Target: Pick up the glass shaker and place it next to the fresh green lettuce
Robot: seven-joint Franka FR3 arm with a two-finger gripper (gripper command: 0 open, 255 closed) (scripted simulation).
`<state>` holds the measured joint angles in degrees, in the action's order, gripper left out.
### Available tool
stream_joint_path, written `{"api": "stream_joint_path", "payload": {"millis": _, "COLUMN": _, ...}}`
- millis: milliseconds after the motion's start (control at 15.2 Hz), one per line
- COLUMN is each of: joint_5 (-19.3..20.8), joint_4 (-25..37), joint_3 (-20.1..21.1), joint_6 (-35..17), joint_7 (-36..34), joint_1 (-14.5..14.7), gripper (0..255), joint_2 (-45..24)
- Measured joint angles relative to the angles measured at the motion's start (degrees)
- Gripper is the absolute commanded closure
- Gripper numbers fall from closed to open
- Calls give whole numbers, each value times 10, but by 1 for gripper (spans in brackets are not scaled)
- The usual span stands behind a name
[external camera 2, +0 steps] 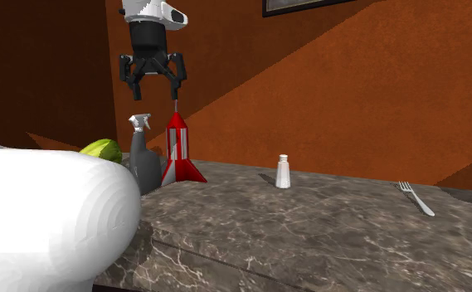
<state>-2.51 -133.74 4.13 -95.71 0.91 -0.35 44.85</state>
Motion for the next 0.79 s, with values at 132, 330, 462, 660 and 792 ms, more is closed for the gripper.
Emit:
{"api": "stream_joint_path", "payload": {"millis": 132, "joint_5": 1, "joint_4": -1, "joint_3": -4, "joint_6": -5, "joint_7": 3, "joint_1": -2, "gripper": 0, "joint_2": -3}}
{"api": "stream_joint_path", "payload": {"millis": 330, "joint_5": 11, "joint_4": -8, "joint_3": -28, "joint_6": -43, "joint_7": 21, "joint_1": -15, "gripper": 0, "joint_2": -29}}
{"api": "stream_joint_path", "payload": {"millis": 462, "joint_5": 16, "joint_4": -17, "joint_3": -44, "joint_6": -73, "joint_7": 33, "joint_1": -23, "gripper": 0, "joint_2": -45}}
{"api": "stream_joint_path", "payload": {"millis": 660, "joint_5": 20, "joint_4": -20, "joint_3": -69, "joint_6": -120, "joint_7": 51, "joint_1": -34, "gripper": 0, "joint_2": -84}}
{"api": "stream_joint_path", "payload": {"millis": 792, "joint_5": 23, "joint_4": -19, "joint_3": -87, "joint_6": -147, "joint_7": 66, "joint_1": -42, "gripper": 0, "joint_2": -107}}
